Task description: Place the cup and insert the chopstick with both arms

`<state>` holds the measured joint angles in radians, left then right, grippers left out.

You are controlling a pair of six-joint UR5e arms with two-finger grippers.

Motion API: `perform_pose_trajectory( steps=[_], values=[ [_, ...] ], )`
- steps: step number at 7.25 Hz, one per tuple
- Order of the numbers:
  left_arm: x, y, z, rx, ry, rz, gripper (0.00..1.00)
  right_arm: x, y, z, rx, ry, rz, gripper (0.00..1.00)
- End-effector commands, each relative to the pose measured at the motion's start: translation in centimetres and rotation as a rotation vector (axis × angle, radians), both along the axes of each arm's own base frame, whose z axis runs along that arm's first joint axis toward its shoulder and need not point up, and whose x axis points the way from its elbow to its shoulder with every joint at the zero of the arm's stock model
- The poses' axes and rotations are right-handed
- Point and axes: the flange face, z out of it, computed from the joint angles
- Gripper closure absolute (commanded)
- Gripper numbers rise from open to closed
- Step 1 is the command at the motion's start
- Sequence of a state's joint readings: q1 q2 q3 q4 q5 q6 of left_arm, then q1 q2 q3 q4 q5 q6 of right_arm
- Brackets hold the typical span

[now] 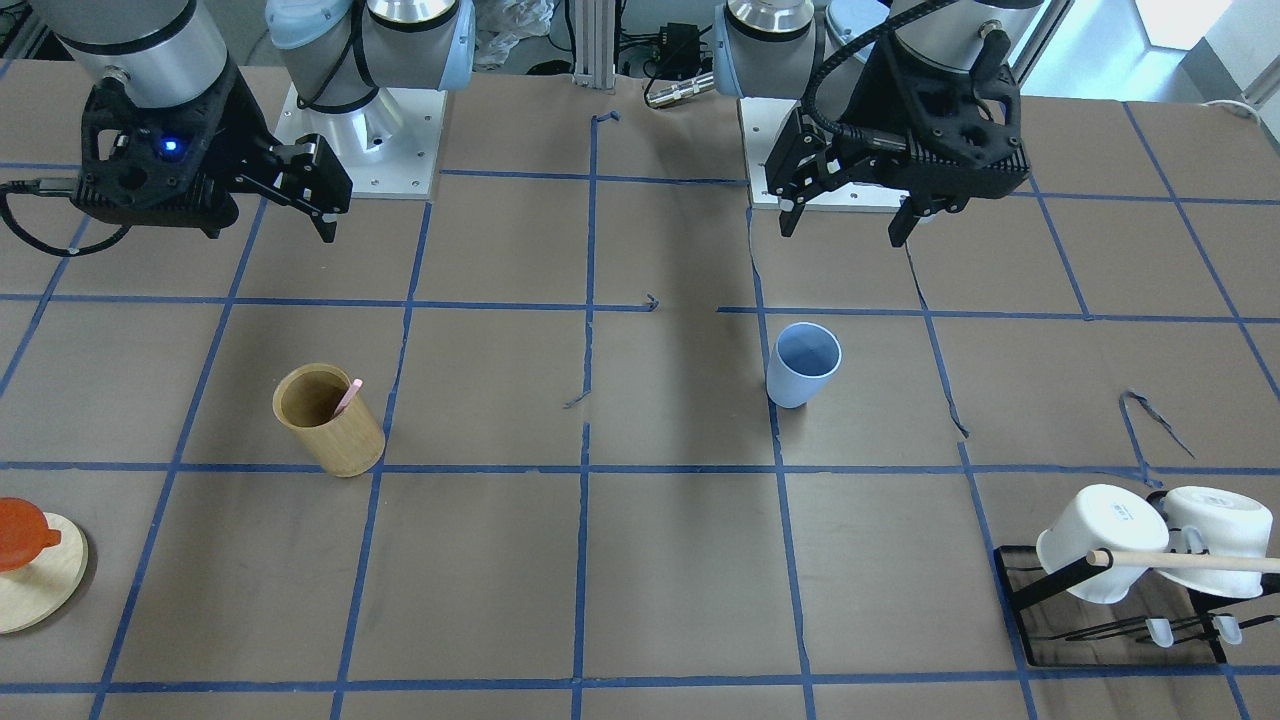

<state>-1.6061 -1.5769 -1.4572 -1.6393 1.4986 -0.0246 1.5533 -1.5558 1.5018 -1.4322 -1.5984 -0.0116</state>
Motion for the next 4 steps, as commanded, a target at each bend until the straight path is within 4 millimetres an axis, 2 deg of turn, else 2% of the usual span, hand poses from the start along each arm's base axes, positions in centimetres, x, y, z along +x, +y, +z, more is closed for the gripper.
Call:
perform_pose_trajectory(
  steps=[1, 2, 3, 4],
  values=[
    [0.0, 0.0, -0.1, 0.005, -0.002, 0.0, 0.0, 0.0, 0.0, -0.2, 0.004, 0.0, -0.002, 0.0],
    [0.0, 0.0, -0.1, 0.004, -0.002, 0.0, 0.0, 0.0, -0.1, -0.1, 0.0, 0.003, 0.002, 0.0],
    [0.0, 0.1, -0.1, 0.006, -0.002, -0.008, 0.0, 0.0, -0.3, -1.1, 0.022, 0.0, -0.002, 0.0],
    [0.1, 0.2, -0.6, 0.015, -0.006, -0.012, 0.0, 0.0, -0.1, -0.7, 0.014, -0.002, -0.002, 0.0]
  ],
)
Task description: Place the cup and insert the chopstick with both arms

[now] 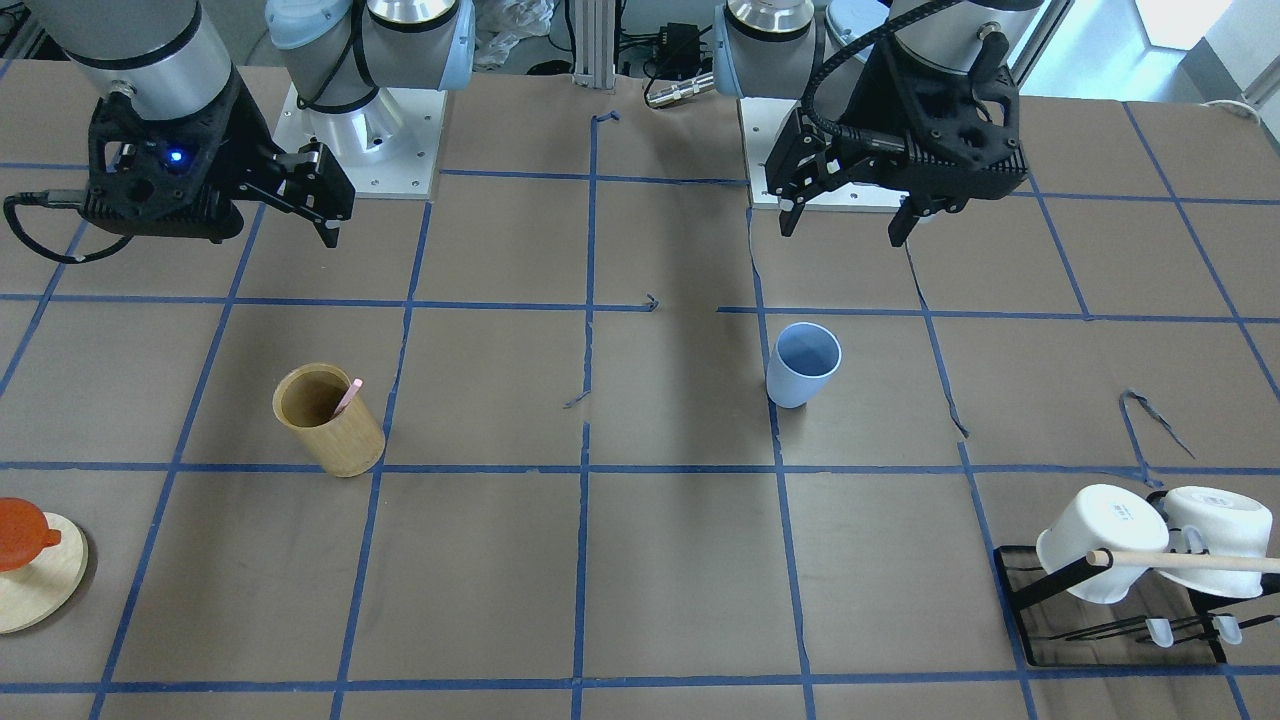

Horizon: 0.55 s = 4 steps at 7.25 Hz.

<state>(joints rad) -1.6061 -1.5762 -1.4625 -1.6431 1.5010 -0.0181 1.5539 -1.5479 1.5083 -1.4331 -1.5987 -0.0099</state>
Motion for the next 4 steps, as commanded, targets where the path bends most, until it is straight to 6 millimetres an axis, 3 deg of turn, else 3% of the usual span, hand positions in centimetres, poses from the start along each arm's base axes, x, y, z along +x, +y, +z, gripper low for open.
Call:
perform_pose_trajectory(
  steps=[1, 3, 4],
  values=[
    [0.0, 0.6, -0.9, 0.015, -0.001, -0.007, 0.0, 0.0, -0.2, -0.5, 0.011, 0.001, -0.004, 0.0],
    [0.1, 0.9, -1.4, 0.025, -0.003, -0.013, 0.0, 0.0, -0.8, -1.5, -0.003, 0.003, 0.001, 0.0],
    [0.1, 1.2, -2.3, 0.045, -0.004, -0.015, 0.0, 0.1, -1.9, -1.6, -0.103, 0.003, 0.01, 0.0]
  ],
)
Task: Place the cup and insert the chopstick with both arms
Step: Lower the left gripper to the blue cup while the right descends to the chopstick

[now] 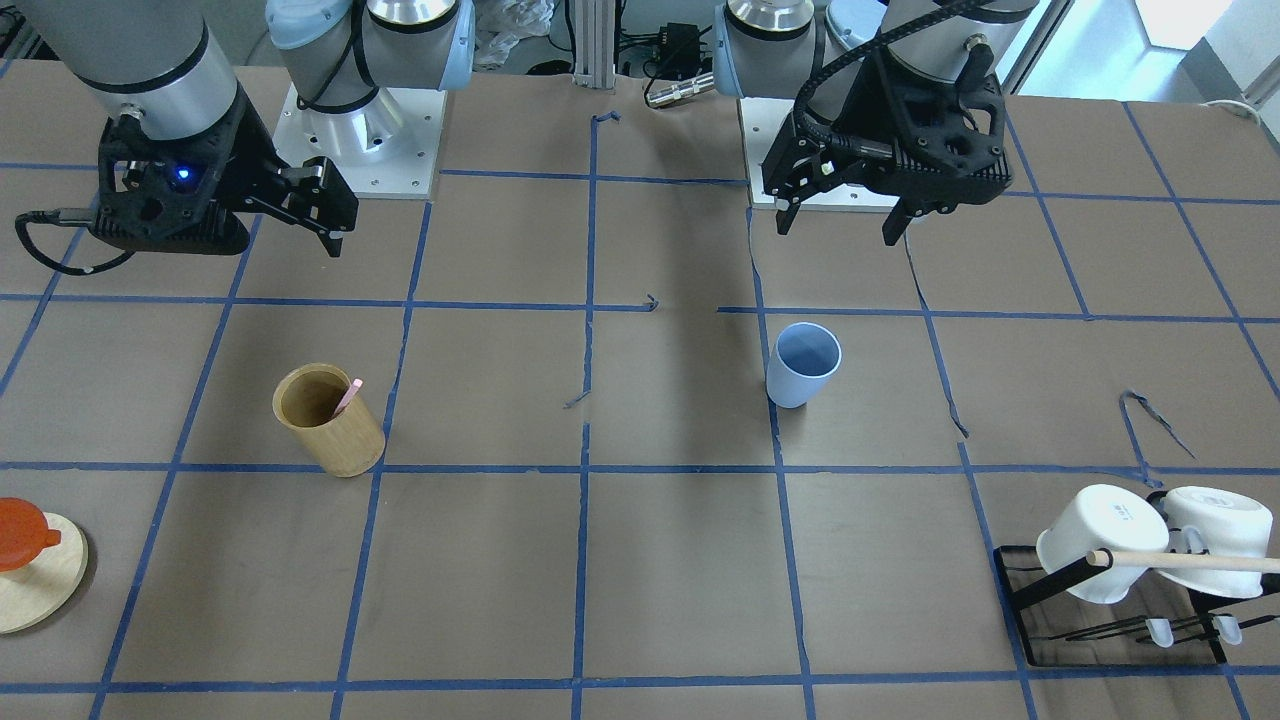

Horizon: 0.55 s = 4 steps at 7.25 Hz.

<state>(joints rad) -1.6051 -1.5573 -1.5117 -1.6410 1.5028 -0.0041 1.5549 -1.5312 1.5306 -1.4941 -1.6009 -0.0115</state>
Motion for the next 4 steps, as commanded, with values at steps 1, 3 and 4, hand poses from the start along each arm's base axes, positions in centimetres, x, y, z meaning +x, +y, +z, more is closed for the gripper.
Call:
perform_pose_trajectory(
  steps=[1, 3, 4],
  values=[
    [0.0, 0.8, -1.7, 0.031, 0.0, -0.002, 0.0, 0.3, -1.6, -1.3, -0.134, -0.001, 0.015, 0.0],
    [0.1, 1.3, -3.5, 0.067, -0.002, -0.008, 0.0, 1.4, -1.9, -4.2, -0.194, 0.0, 0.072, 0.0],
    [0.1, 1.4, -4.7, 0.089, -0.001, -0.013, 0.0, 1.7, -2.0, -5.8, -0.238, -0.001, 0.078, 0.0]
  ],
)
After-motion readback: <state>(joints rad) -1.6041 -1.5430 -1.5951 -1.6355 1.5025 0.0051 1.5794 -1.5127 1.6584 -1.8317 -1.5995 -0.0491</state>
